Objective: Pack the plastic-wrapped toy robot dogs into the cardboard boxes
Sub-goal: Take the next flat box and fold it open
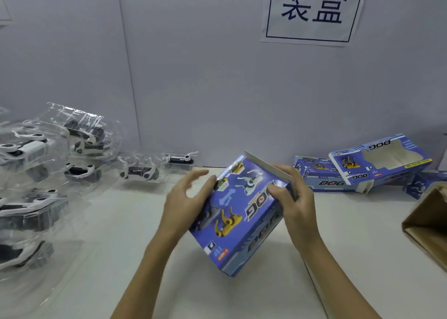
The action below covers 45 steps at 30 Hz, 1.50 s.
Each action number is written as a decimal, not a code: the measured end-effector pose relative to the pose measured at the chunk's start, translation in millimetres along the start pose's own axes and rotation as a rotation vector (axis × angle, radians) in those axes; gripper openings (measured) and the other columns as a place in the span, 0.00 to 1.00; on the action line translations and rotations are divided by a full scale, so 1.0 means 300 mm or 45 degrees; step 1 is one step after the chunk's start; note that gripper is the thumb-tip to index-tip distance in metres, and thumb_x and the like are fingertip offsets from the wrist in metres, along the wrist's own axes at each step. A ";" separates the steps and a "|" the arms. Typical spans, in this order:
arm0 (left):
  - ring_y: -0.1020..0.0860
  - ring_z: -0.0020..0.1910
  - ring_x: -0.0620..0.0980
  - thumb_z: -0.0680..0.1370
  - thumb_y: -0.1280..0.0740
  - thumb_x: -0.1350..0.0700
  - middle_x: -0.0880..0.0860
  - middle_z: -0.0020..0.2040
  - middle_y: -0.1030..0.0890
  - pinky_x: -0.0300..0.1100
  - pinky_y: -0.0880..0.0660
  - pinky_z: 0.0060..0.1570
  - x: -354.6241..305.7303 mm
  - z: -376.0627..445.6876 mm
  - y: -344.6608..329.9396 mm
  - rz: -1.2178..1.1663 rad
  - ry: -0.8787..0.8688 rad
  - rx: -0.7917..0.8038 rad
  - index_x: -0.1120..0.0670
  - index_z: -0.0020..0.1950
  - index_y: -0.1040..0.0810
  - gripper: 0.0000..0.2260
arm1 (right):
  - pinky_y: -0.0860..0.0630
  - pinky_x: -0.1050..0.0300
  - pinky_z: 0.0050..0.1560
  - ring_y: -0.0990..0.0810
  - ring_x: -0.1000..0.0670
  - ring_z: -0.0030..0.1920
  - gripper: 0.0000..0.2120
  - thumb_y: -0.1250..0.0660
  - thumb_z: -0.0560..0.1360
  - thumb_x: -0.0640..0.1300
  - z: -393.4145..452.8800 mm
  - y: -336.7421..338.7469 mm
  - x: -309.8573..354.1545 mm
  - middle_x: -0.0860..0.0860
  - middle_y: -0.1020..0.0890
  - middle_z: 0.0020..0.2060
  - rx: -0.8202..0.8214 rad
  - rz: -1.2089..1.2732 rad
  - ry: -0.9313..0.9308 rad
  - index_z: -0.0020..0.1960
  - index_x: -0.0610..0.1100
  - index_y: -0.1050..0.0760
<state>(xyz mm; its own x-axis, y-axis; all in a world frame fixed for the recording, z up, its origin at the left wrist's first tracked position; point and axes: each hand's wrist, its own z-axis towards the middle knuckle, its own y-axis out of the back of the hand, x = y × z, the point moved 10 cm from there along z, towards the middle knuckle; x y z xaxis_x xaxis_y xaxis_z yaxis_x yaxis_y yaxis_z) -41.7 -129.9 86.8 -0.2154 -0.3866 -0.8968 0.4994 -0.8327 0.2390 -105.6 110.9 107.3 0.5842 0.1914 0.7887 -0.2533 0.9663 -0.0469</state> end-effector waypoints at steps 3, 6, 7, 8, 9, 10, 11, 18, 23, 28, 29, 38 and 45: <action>0.22 0.67 0.53 0.88 0.41 0.53 0.58 0.72 0.23 0.40 0.27 0.59 0.040 -0.024 -0.157 -0.251 0.116 0.584 0.59 0.76 0.28 0.18 | 0.17 0.56 0.45 0.14 0.42 0.53 0.15 0.31 0.74 0.47 -0.002 -0.011 -0.001 0.42 0.17 0.56 0.096 0.098 -0.009 0.60 0.50 0.18; 0.22 0.66 0.38 0.86 0.43 0.65 0.42 0.67 0.24 0.26 0.27 0.51 0.023 -0.025 -0.186 -0.403 0.076 0.634 0.54 0.80 0.39 0.22 | 0.17 0.55 0.46 0.14 0.43 0.54 0.13 0.33 0.79 0.46 -0.006 -0.040 0.011 0.45 0.17 0.56 0.164 0.030 0.028 0.62 0.48 0.20; 0.21 0.63 0.34 0.85 0.39 0.62 0.37 0.67 0.23 0.28 0.24 0.53 0.020 -0.023 -0.202 -0.409 0.053 0.644 0.46 0.81 0.41 0.27 | 0.17 0.53 0.48 0.15 0.43 0.56 0.11 0.34 0.81 0.47 -0.002 -0.034 0.016 0.47 0.17 0.57 0.130 -0.039 0.052 0.62 0.50 0.20; 0.20 0.64 0.38 0.83 0.34 0.58 0.38 0.69 0.22 0.35 0.21 0.56 0.021 -0.034 -0.205 -0.503 0.085 0.612 0.38 0.81 0.43 0.31 | 0.17 0.51 0.53 0.17 0.45 0.59 0.10 0.34 0.82 0.48 0.004 -0.024 0.022 0.50 0.18 0.58 0.084 -0.126 0.088 0.62 0.52 0.21; 0.20 0.67 0.48 0.82 0.30 0.56 0.44 0.71 0.21 0.46 0.19 0.60 0.007 -0.049 -0.196 -0.599 0.035 0.599 0.32 0.80 0.43 0.35 | 0.19 0.48 0.58 0.19 0.46 0.63 0.10 0.34 0.82 0.49 0.007 -0.018 0.023 0.52 0.19 0.61 0.055 -0.206 0.123 0.63 0.52 0.21; 0.21 0.68 0.57 0.80 0.27 0.55 0.52 0.72 0.23 0.56 0.21 0.64 0.000 -0.053 -0.189 -0.660 -0.006 0.540 0.29 0.79 0.42 0.38 | 0.20 0.47 0.62 0.22 0.48 0.67 0.11 0.35 0.83 0.51 0.008 -0.021 0.022 0.53 0.21 0.65 0.052 -0.246 0.144 0.64 0.53 0.22; 0.23 0.70 0.62 0.78 0.25 0.54 0.56 0.72 0.25 0.63 0.23 0.65 -0.011 -0.051 -0.181 -0.643 -0.052 0.464 0.27 0.78 0.41 0.39 | 0.21 0.47 0.65 0.25 0.50 0.71 0.12 0.36 0.83 0.54 0.005 -0.029 0.016 0.54 0.23 0.68 0.060 -0.236 0.132 0.64 0.55 0.22; 0.21 0.66 0.65 0.75 0.24 0.46 0.58 0.67 0.24 0.68 0.20 0.57 -0.048 -0.056 -0.173 -0.627 -0.200 0.284 0.40 0.73 0.33 0.29 | 0.15 0.49 0.51 0.19 0.46 0.67 0.17 0.32 0.78 0.60 0.004 -0.047 -0.007 0.56 0.23 0.72 0.092 0.225 -0.148 0.59 0.51 0.17; 0.15 0.48 0.62 0.77 0.30 0.34 0.62 0.51 0.19 0.51 0.18 0.42 -0.058 -0.045 -0.138 -0.696 -0.186 0.067 0.46 0.57 0.33 0.21 | 0.15 0.43 0.53 0.23 0.44 0.70 0.12 0.36 0.84 0.51 -0.020 -0.109 0.016 0.54 0.23 0.70 0.206 -0.026 -0.011 0.66 0.53 0.21; 0.14 0.53 0.58 0.80 0.34 0.40 0.59 0.60 0.18 0.47 0.16 0.43 -0.079 -0.049 -0.121 -0.643 -0.234 0.033 0.42 0.60 0.34 0.13 | 0.18 0.37 0.59 0.23 0.46 0.70 0.16 0.35 0.82 0.50 -0.021 -0.102 0.023 0.56 0.23 0.68 0.207 -0.142 0.033 0.69 0.51 0.25; 0.14 0.53 0.53 0.80 0.33 0.39 0.51 0.62 0.18 0.44 0.17 0.44 -0.083 -0.052 -0.115 -0.626 -0.237 0.004 0.43 0.64 0.35 0.18 | 0.18 0.41 0.60 0.22 0.48 0.69 0.21 0.32 0.81 0.55 -0.026 -0.109 0.021 0.60 0.23 0.67 0.217 -0.123 0.021 0.72 0.52 0.29; 0.17 0.60 0.47 0.81 0.35 0.45 0.36 0.59 0.22 0.41 0.16 0.44 -0.108 -0.077 -0.086 -0.556 -0.383 -0.091 0.35 0.62 0.32 0.12 | 0.17 0.37 0.56 0.17 0.44 0.63 0.21 0.23 0.72 0.53 -0.041 -0.099 0.004 0.56 0.24 0.68 0.092 0.089 0.008 0.55 0.56 0.33; 0.20 0.66 0.55 0.82 0.37 0.44 0.51 0.69 0.25 0.43 0.17 0.48 -0.107 -0.063 -0.094 -0.538 -0.326 0.086 0.35 0.67 0.23 0.14 | 0.14 0.51 0.45 0.21 0.43 0.67 0.15 0.30 0.77 0.61 -0.039 -0.119 0.026 0.54 0.26 0.65 0.200 -0.161 0.093 0.61 0.59 0.25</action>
<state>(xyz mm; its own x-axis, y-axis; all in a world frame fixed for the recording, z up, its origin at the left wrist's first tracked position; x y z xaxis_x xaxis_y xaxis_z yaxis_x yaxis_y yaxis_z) -33.0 -86.4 101.7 -0.5902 -0.0877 -0.8025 0.2703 -0.9582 -0.0941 -83.0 79.9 108.1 0.6720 0.0881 0.7353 -0.2883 0.9457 0.1501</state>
